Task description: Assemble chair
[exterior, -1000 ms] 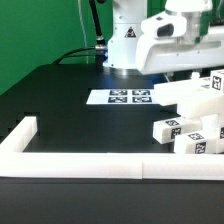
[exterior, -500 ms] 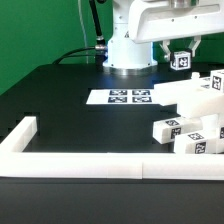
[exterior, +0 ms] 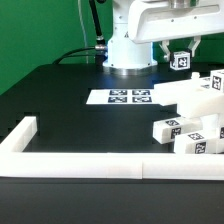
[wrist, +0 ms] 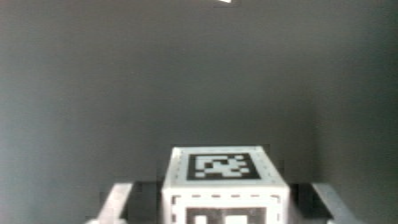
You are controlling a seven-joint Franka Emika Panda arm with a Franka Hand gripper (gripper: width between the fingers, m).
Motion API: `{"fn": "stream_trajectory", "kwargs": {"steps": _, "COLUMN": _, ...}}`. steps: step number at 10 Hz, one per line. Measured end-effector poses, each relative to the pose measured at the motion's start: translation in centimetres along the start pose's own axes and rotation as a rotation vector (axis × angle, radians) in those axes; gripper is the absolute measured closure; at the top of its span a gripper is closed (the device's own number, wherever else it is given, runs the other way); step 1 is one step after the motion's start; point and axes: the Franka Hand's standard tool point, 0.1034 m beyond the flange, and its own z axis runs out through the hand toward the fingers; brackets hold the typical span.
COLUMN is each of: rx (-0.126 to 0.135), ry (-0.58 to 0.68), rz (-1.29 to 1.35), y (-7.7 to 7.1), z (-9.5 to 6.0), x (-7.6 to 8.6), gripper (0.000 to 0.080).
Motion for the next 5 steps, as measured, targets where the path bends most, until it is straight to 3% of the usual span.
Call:
{"fn": "stream_trajectory", "kwargs": {"steps": 3, "rx": 0.013, "ry": -0.003, "rz": 0.007, "y": 0.6, "z": -3.4, "x": 2.5, "gripper": 0.0512}}
{"fn": "stream_trajectory", "kwargs": {"steps": 5, "rx": 0.012, "ry": -0.004, "rz": 0.007, "y": 0.7, "z": -3.5, "x": 2.9, "gripper": 0.0512}}
